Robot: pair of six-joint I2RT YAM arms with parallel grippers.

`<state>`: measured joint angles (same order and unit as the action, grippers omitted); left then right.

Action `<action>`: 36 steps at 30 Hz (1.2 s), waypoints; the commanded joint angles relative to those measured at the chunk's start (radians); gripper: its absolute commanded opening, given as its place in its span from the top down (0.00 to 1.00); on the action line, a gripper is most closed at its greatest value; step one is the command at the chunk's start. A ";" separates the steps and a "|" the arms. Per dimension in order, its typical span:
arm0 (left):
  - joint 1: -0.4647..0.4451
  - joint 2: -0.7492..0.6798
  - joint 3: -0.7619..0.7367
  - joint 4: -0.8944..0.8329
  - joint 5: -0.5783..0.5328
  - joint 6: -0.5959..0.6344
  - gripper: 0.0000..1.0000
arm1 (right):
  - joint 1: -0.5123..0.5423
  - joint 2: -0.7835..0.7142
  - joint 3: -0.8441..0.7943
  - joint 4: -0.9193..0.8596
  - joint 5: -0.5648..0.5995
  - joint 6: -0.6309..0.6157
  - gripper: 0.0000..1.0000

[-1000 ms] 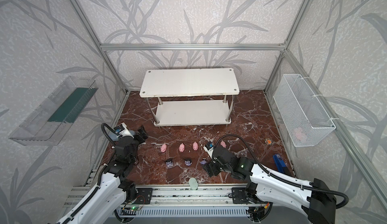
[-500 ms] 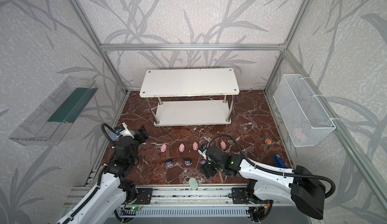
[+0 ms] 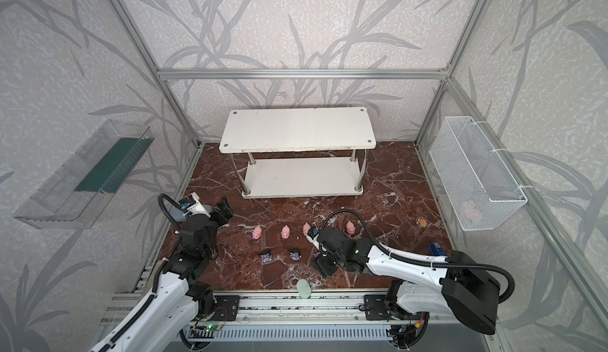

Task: Place and organize the plastic toys onto the shelf
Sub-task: 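Lower the right gripper and close it on the purple cat figurine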

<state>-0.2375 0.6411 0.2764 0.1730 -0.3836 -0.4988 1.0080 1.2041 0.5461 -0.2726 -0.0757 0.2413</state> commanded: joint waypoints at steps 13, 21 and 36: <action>-0.005 -0.003 -0.015 0.025 -0.008 -0.020 0.11 | 0.006 0.060 0.044 -0.003 0.017 -0.002 0.42; -0.005 0.000 -0.020 0.028 -0.011 -0.020 0.11 | 0.007 0.086 0.049 -0.004 0.019 -0.005 0.45; -0.005 0.002 -0.033 0.035 -0.014 -0.022 0.11 | 0.007 0.082 0.052 -0.001 0.028 -0.011 0.63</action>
<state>-0.2379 0.6430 0.2569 0.1944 -0.3840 -0.4995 1.0084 1.2900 0.5762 -0.2726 -0.0601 0.2363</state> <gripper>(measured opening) 0.890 0.371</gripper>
